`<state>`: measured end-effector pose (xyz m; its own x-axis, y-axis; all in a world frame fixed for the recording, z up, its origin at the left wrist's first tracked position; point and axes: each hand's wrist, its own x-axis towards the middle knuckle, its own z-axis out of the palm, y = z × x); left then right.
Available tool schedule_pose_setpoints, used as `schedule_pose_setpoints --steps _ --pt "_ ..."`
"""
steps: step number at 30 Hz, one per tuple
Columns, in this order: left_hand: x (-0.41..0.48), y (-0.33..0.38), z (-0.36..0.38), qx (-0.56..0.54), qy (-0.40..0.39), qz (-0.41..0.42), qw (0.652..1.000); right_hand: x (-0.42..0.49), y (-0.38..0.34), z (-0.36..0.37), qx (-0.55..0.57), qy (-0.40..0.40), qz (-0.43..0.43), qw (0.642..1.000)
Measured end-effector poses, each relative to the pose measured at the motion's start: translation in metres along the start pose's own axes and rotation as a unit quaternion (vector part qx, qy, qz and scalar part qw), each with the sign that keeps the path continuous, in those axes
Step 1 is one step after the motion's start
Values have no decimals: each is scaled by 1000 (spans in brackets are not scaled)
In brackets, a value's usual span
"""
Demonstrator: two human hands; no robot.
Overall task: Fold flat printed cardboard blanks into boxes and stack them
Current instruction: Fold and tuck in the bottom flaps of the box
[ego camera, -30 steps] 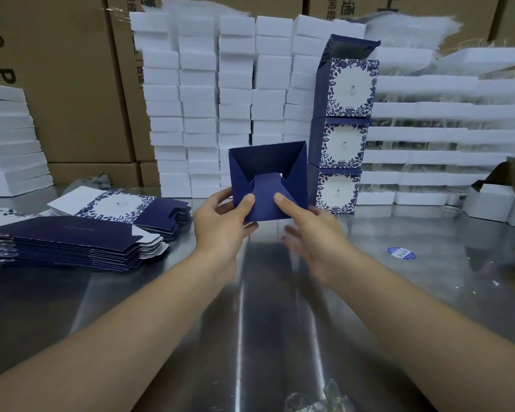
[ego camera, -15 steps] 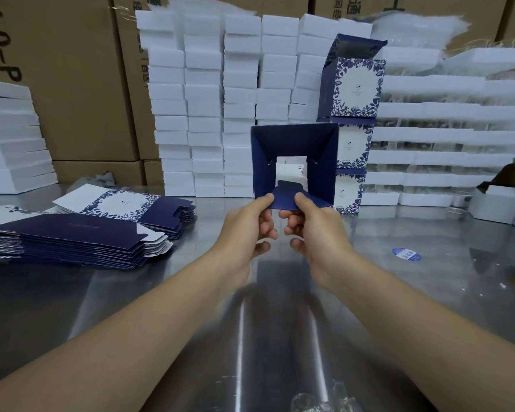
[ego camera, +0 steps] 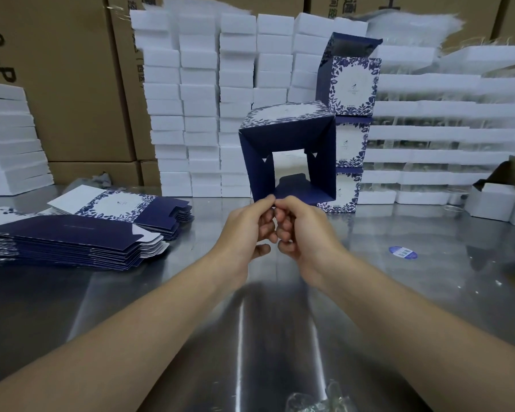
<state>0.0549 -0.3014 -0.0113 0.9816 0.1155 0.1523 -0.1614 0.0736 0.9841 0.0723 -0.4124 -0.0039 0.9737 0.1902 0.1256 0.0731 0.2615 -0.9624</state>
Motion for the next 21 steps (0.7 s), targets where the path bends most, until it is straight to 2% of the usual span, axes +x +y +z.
schedule_pose_setpoints --steps 4,9,17,21 --pt "3 -2 2 -12 15 1 1000 -1 -2 -3 -46 -9 8 999" --pt "5 -1 -4 -35 37 -14 999 4 -3 -8 28 74 -5 997" --pt "8 -6 -7 -62 31 -37 997 7 7 -6 -28 22 19 999" --pt "11 -9 -9 -64 50 -39 996 10 6 -13 -44 58 14 997"
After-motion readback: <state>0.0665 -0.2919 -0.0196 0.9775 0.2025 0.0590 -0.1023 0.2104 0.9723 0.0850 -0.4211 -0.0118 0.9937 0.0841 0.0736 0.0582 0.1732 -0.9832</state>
